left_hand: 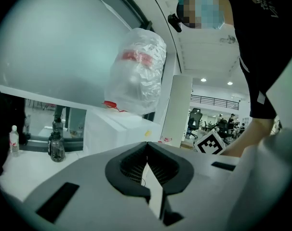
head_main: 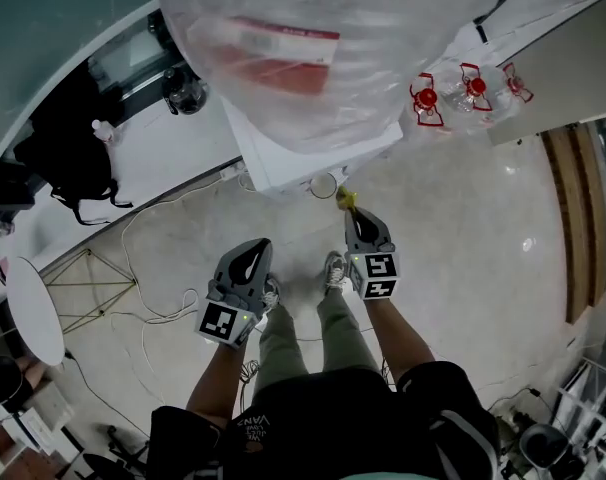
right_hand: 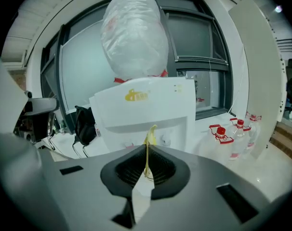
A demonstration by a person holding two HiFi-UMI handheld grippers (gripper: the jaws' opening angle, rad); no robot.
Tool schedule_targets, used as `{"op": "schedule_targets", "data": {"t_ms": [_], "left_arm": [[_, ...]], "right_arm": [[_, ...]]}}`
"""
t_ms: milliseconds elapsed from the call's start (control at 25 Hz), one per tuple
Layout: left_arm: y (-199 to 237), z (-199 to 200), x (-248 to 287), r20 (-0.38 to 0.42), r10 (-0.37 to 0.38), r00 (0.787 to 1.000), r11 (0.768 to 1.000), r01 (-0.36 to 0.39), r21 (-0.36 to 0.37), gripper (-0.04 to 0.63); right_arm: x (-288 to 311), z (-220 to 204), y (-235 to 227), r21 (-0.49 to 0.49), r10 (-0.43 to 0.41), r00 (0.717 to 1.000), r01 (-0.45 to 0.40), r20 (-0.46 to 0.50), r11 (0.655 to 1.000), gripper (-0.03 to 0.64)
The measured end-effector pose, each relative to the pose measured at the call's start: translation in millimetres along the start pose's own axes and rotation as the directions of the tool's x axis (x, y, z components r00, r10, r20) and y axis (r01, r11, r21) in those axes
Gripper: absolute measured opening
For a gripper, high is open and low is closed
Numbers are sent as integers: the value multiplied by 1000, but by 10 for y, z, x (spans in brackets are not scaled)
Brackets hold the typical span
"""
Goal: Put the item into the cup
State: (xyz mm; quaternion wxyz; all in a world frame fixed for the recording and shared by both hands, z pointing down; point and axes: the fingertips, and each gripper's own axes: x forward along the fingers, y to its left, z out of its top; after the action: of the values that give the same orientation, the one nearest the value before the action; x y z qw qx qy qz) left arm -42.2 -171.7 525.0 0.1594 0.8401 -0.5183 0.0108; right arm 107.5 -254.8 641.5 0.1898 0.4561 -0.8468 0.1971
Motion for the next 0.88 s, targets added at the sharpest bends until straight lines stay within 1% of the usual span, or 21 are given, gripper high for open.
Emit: {"op": "schedule_targets", "data": {"t_ms": [240,480,880], "left_arm": [[131,-252,29,-9,43,999,999,-44,-24,20],[223,-395,59,-6,72,997,997,-72,-37,20],[483,-656,-21,-15,127,992,990,-128,-58,20]], "right_arm": [[495,-302,-64,-8,14,999,-15,-38,1000,48],[899,-557,-181,-33,22,996,-25,-90,999,48],[1415,-929,-147,-86,40,985,-56,-170,995,48]]}}
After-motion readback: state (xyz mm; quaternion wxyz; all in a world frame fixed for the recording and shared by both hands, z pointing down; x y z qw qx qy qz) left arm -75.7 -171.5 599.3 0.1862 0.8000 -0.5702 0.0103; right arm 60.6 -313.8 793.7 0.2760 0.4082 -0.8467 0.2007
